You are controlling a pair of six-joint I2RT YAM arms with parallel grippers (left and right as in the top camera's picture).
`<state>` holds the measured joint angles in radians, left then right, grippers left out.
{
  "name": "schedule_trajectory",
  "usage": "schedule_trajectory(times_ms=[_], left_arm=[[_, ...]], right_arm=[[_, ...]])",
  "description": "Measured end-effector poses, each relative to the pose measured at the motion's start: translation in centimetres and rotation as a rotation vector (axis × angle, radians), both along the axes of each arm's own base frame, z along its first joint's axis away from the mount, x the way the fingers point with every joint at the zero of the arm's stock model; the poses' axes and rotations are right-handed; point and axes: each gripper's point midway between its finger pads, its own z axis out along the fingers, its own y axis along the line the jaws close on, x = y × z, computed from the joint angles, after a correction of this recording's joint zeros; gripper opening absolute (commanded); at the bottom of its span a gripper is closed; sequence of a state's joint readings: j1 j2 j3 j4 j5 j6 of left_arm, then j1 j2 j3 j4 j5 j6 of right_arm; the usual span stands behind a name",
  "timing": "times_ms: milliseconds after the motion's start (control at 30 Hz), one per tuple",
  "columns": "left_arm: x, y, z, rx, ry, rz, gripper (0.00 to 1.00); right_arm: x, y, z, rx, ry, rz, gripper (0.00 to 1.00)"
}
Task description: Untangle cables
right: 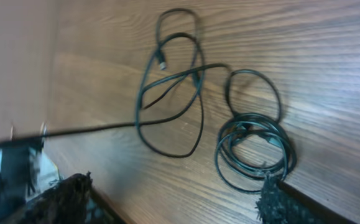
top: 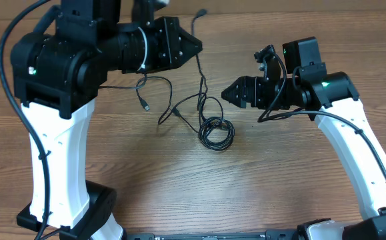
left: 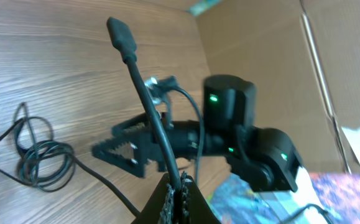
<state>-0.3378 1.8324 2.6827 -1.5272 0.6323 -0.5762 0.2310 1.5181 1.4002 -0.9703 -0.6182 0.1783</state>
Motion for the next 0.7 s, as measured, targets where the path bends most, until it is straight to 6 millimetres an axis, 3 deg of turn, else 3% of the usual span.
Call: schedule_trajectory(times_ms=[67, 200, 367, 500, 700], left_arm=[[0.3, 0.3, 0.0, 0.003, 0.005, 0.027, 0.04], [0.5, 0.3, 0.2, -0.017, 0.023, 0.049, 0.04], [0.7, -0.4, 1.6, -0.088, 0.014, 0.041, 0.04], [0.5, -0.6, 1.8, -0.114, 0.049, 0.044, 0.04], [-1.0, -2.4, 1.7, -0.123, 0.081, -0.006, 0.04]], right_arm=[[-0.2, 0.2, 1.2, 0.006, -0.05, 0.039, 0.91], [-1.2, 0.8, 6.1, 0.033, -0.241, 0.108, 0.96], [-5.2, 2.8, 11.9, 0.059, -0.501, 0.27, 0.97], [-7.0, 4.9, 13.8, 0.062, -0.645, 0.377, 0.97], [-5.9, 5.8, 14.6, 0.015, -0.751, 0.381, 0.94]])
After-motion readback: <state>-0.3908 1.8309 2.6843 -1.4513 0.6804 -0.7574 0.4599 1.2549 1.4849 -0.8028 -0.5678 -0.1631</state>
